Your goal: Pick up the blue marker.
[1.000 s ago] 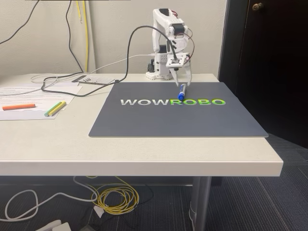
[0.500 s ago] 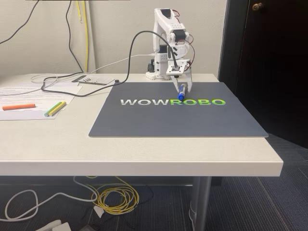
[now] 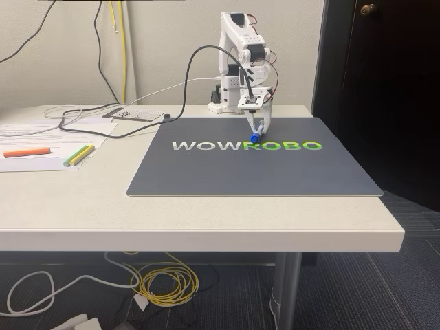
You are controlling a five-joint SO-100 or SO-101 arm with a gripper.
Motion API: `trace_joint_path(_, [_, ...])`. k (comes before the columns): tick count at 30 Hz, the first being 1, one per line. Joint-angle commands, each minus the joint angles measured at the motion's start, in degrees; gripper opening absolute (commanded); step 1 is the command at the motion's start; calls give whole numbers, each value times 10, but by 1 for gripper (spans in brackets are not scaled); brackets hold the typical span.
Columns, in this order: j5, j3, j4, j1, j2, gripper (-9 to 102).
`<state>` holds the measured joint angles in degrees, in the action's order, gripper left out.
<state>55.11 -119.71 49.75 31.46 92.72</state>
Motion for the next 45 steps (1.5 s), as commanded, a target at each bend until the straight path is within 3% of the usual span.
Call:
trace_joint_path(1, [-3, 22, 5, -4, 18, 3])
trace_joint_path(6, [-35, 31, 44, -4, 83, 3])
trace_joint_path(13, [-117, 214, 231, -15, 106, 2])
trace_joint_path(17, [-192, 308, 276, -38, 106, 2])
trace_joint_path(29, [-441, 304, 250, -119, 192, 0])
trace_joint_path(36, [-509, 236, 207, -142, 279, 0])
trace_joint_path(45, [-519, 95, 103, -154, 388, 0])
